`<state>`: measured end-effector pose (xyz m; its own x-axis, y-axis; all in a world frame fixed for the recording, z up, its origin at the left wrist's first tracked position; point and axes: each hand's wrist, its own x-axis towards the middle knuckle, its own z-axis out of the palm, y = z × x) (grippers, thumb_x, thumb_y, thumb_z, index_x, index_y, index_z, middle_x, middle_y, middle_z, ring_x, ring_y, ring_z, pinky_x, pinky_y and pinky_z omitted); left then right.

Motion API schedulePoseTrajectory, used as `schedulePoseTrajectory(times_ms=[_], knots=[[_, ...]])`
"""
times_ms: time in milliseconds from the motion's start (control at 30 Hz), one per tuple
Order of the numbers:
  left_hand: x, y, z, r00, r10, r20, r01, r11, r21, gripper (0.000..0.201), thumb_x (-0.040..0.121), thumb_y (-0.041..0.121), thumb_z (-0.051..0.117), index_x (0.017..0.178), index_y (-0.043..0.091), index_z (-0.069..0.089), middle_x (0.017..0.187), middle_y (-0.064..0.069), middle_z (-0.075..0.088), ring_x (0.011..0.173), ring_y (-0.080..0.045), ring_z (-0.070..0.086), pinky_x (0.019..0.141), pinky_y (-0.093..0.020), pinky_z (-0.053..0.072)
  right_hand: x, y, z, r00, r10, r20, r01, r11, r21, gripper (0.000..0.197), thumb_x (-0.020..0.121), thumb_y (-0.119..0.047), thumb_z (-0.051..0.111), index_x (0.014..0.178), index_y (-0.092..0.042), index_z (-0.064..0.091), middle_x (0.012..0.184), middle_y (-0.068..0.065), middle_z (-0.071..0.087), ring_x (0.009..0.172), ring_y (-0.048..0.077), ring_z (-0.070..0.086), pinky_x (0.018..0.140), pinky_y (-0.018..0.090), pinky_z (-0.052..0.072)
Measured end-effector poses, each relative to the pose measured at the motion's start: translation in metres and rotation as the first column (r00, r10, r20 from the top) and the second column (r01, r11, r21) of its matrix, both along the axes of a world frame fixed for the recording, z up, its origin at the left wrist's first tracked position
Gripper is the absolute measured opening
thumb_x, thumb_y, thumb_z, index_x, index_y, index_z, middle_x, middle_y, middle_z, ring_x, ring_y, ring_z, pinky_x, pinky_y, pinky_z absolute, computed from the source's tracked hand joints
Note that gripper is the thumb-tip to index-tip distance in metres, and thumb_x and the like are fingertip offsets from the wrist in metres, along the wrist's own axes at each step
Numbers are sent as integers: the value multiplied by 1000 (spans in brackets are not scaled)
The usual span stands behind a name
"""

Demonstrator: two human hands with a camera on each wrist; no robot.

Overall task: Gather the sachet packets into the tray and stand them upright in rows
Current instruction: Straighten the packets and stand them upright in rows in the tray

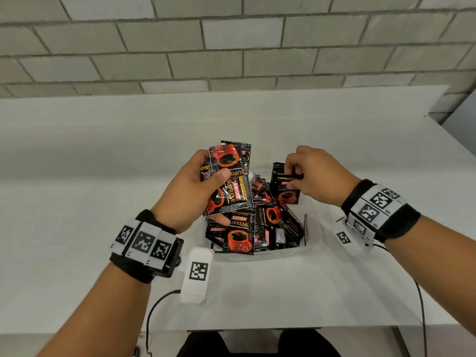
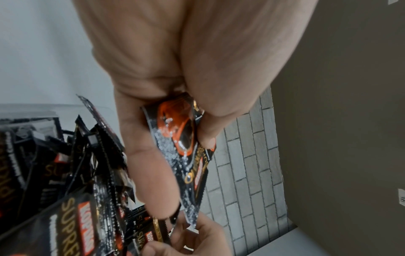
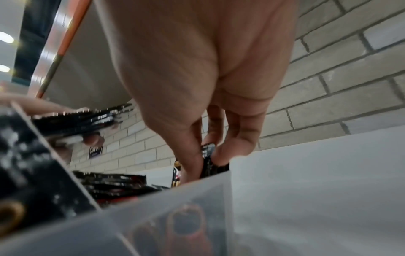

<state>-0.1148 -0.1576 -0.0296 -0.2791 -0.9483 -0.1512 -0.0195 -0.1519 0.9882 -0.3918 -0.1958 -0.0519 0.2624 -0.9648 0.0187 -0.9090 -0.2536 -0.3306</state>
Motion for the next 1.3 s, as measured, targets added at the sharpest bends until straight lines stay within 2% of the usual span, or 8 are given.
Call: schedulePoseTrajectory(times_ms=[200,333,467,567,700,900,1067,1300], knots=[[-2,-1,-1,1000,3,13,-3,1000,-1,32,100,20,59,131,20,51,120,-10,68,89,-33,76,48,-43,60,2,-8,4,999,-2,-32,3,1000,8,39,72,-19,89,90,-21,54,94,-5,39,71,16,50,55,26,36],[-1,-2,0,1000,5,8,-5,1000,-5,31,100,20,59,131,20,51,119,-9,68,88,-32,76,48,-43,60,-2,-12,14,1000,-12,-18,13,998,59,44,63,-32,94,82,-21,56,94,-5,42,84,22,56,67,33,48],[1,-2,-1,1000,7,13,-7,1000,-1,33,100,21,59,132,20,51,118,-7,69,89,-32,76,49,-44,60,-7,-4,21,1000,-8,28,8,1000,9,44,63,-47,91,83,-26,57,93,-8,43,80,8,51,68,31,47],[2,-2,-3,1000,9,20,-9,1000,2,34,99,22,60,132,21,51,120,-7,69,91,-33,76,51,-46,61,-6,4,26,996,43,74,-38,997,-68,27,73,-30,88,80,-25,62,87,-12,44,75,-1,47,67,26,40],[1,-1,-3,1000,3,19,-3,1000,7,35,99,23,60,132,20,50,121,-8,69,92,-33,76,51,-45,61,-1,12,29,990,140,27,-140,990,33,20,78,-12,83,77,-28,71,72,-10,51,66,7,53,64,29,48],[2,-1,-3,1000,-4,24,4,1000,1,34,99,22,60,132,21,50,122,-8,68,92,-33,76,51,-45,61,14,22,24,957,268,-112,-245,952,182,16,85,-22,74,92,-36,78,53,-20,56,56,1,55,54,15,35],[4,0,-2,1000,5,12,-5,1000,-6,33,100,21,59,132,19,50,121,-10,68,90,-35,76,51,-46,61,19,18,11,882,330,-337,-250,933,261,36,85,-18,63,103,-46,74,96,-19,71,86,10,64,67,30,53],[7,1,-3,999,28,29,-28,1000,-14,33,100,20,59,132,19,50,119,-11,69,88,-36,76,51,-47,61,14,9,21,910,317,-266,-241,929,280,14,76,-22,81,84,-30,74,63,-19,61,64,-2,55,57,23,36]])
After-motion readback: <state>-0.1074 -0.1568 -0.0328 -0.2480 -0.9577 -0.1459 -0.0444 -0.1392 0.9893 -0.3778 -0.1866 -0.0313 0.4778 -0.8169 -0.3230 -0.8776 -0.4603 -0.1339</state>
